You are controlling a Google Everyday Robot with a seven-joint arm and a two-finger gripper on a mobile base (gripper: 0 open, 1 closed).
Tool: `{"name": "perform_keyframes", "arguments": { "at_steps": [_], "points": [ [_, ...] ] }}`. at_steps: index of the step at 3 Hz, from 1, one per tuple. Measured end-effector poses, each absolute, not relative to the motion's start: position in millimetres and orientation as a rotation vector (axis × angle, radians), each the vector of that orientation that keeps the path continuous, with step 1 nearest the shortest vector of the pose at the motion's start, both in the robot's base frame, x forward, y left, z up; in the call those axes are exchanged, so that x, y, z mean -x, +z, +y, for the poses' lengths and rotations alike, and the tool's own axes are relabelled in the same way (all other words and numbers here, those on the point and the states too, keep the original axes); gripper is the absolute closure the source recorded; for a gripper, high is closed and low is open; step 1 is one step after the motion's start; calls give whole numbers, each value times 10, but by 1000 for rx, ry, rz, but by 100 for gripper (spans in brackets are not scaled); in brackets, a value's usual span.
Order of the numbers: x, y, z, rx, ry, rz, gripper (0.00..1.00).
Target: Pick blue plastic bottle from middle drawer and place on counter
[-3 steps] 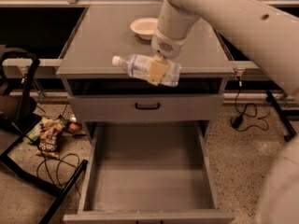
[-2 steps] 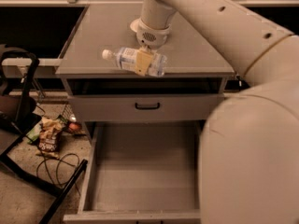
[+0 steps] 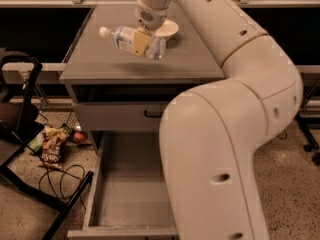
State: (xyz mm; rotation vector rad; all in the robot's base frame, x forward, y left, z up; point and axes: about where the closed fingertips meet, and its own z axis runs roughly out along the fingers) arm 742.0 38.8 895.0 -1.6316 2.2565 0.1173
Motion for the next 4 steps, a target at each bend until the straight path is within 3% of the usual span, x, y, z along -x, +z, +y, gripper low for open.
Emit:
{"name": "perform_keyframes", "arguments": {
  "at_steps": [3,4],
  "points": [
    [-7837,8464,1068,1600,308,2256,100],
    [-7839,8489,1070,1600,309,2256,82]
  ]
}}
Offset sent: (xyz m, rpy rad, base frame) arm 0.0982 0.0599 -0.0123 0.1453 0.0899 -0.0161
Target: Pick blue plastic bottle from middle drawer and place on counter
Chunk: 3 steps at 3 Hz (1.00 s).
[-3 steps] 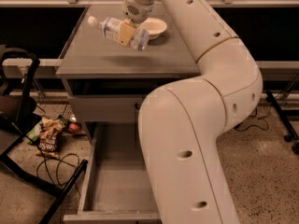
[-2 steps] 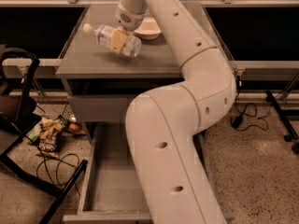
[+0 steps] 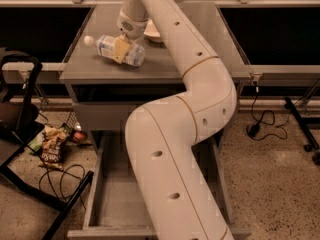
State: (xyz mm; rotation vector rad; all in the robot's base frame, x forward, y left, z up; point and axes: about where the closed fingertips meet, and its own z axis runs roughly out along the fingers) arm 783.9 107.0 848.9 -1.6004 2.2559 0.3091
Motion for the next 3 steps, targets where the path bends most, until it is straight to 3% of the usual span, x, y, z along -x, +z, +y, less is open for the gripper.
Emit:
{"name": "perform_keyframes", "arguments": {
  "at_steps": [3],
  "points": [
    [-7837,8488,1071,1600,309,2256,11]
  ]
}}
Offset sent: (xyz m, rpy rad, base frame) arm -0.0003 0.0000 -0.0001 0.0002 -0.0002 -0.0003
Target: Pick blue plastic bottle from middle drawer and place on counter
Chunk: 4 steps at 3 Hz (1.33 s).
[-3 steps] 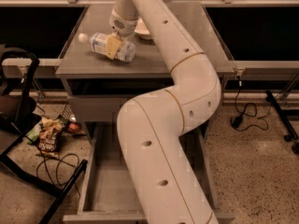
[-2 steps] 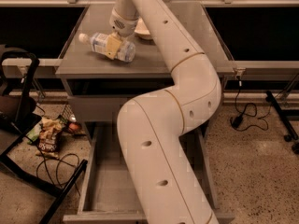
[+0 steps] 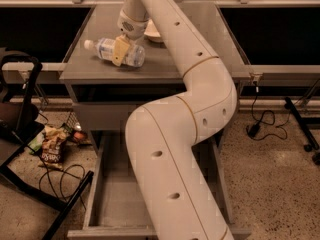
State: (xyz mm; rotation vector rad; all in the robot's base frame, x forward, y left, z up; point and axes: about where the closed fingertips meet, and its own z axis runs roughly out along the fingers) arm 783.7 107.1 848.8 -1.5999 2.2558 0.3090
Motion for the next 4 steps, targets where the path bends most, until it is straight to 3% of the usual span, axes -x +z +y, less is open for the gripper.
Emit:
{"name": "perform_keyframes", "arguments": {
  "at_steps": [1,3,4],
  "points": [
    [-7837,8488,1071,1600,309,2256,0],
    [-7877,8867,958,1544,280,2191,0],
    [-7719,9653,353,1399,328,2092,0]
  ]
}}
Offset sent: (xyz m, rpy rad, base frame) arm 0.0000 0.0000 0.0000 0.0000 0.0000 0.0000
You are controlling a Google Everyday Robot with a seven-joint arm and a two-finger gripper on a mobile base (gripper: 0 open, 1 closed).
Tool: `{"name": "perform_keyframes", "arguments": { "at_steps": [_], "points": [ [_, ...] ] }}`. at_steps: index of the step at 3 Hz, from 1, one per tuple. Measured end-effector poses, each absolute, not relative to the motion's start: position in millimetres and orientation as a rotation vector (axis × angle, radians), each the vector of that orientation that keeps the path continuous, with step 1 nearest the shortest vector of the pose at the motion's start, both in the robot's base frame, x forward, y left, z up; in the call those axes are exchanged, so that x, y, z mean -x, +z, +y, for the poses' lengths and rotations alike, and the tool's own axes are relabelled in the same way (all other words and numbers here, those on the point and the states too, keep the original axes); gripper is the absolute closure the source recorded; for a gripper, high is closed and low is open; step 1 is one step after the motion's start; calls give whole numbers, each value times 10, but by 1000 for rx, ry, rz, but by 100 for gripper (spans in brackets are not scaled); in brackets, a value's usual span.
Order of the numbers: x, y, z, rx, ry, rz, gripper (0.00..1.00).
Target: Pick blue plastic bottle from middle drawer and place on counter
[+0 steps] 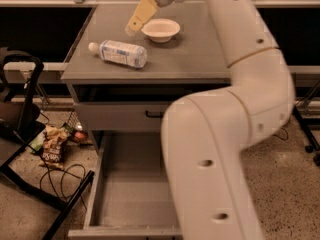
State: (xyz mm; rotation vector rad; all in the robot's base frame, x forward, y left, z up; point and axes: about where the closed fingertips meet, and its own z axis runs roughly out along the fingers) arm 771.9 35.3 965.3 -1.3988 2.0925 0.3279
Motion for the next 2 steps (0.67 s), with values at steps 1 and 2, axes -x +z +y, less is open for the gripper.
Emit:
{"name": "perform_keyframes", "arguments": {
  "at_steps": [1,2],
  "points": [
    [-7556,9998,-401,1224,384,2057,0],
    [-7178,10658,-924,1052,380,1953,0]
  ]
}}
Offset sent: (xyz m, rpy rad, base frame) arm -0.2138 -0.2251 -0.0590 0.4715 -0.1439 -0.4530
